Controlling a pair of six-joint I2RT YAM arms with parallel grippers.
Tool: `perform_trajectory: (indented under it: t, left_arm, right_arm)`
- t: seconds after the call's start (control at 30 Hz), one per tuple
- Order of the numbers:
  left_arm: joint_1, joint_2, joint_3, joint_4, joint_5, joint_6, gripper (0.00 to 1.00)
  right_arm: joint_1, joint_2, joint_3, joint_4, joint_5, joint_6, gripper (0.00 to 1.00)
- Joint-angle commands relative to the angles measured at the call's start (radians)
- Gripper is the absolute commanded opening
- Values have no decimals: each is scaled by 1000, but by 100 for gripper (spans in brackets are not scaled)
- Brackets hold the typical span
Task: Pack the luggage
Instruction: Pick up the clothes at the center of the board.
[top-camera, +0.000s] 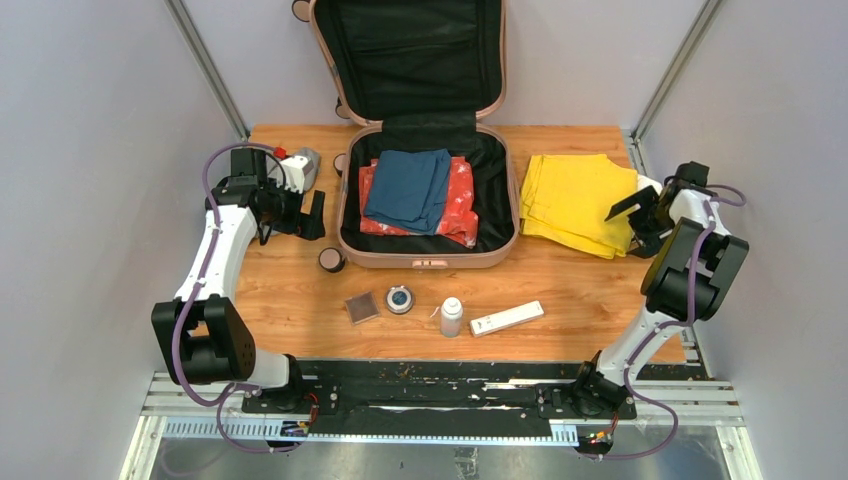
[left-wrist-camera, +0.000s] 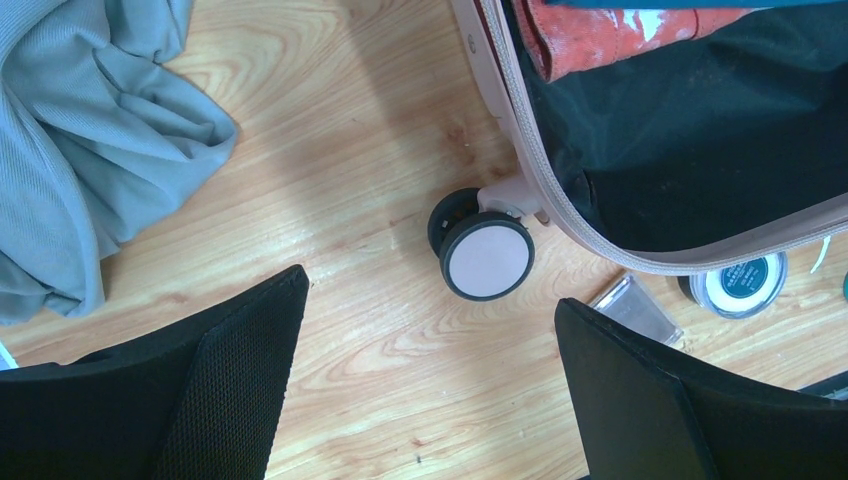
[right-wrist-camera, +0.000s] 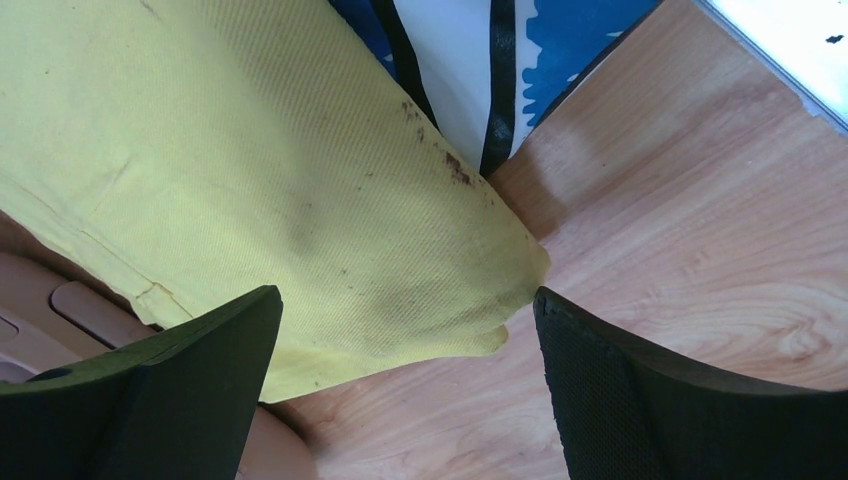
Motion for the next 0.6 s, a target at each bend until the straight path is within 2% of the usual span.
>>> perform_trajectory:
  t: [0.0,0.57]
  left_arm:
    - [5,-8,3,-10,10,17,100]
    - [5,-12,22,-13,-24,2,100]
  right_arm:
    - [-25,20,30,-1,-35,-19,100]
    - [-62,47,-3,25,-133,-79,99]
